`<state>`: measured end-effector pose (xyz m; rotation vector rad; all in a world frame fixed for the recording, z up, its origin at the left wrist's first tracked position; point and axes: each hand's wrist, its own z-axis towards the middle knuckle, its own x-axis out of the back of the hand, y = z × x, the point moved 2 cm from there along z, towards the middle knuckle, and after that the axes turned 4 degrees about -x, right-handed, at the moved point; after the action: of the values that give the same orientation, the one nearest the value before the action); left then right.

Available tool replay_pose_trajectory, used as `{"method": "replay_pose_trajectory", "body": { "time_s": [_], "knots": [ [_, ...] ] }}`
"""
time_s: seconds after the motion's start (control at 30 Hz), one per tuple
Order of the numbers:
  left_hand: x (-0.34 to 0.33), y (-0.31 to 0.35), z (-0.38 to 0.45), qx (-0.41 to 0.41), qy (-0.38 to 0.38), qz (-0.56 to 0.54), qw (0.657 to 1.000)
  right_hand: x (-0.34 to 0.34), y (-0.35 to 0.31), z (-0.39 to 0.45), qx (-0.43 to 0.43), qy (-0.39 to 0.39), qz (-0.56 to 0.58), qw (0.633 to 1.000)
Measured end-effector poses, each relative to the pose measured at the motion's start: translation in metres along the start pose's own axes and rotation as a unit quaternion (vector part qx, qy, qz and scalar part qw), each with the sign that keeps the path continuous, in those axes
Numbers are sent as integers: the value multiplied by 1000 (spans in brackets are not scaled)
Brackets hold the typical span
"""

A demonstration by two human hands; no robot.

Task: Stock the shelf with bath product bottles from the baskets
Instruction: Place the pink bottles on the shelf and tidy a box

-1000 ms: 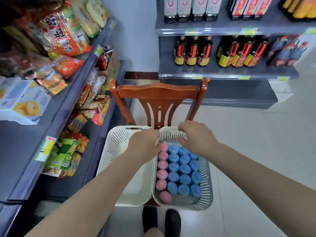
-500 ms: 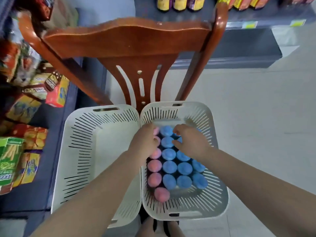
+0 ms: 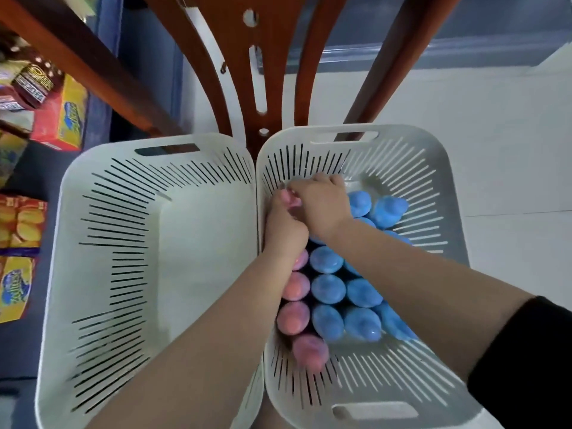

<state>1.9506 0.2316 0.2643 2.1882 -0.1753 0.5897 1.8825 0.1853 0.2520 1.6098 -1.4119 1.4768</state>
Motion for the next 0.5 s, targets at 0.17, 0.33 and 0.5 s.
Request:
{"method": "replay_pose_trajectory", "body": {
  "time_s": [0.17, 0.33, 0.5],
  "knots": [
    [-3, -4, 1, -25, 15, -66, 997, -6, 1, 14, 14, 16, 1, 1000],
    [6, 6, -8, -47, 10, -111, 993, 7, 10, 14, 26, 50, 69, 996],
    [48, 47, -36, -145, 33, -109, 983, 70, 6, -9, 27, 38, 224, 974]
  ]
}}
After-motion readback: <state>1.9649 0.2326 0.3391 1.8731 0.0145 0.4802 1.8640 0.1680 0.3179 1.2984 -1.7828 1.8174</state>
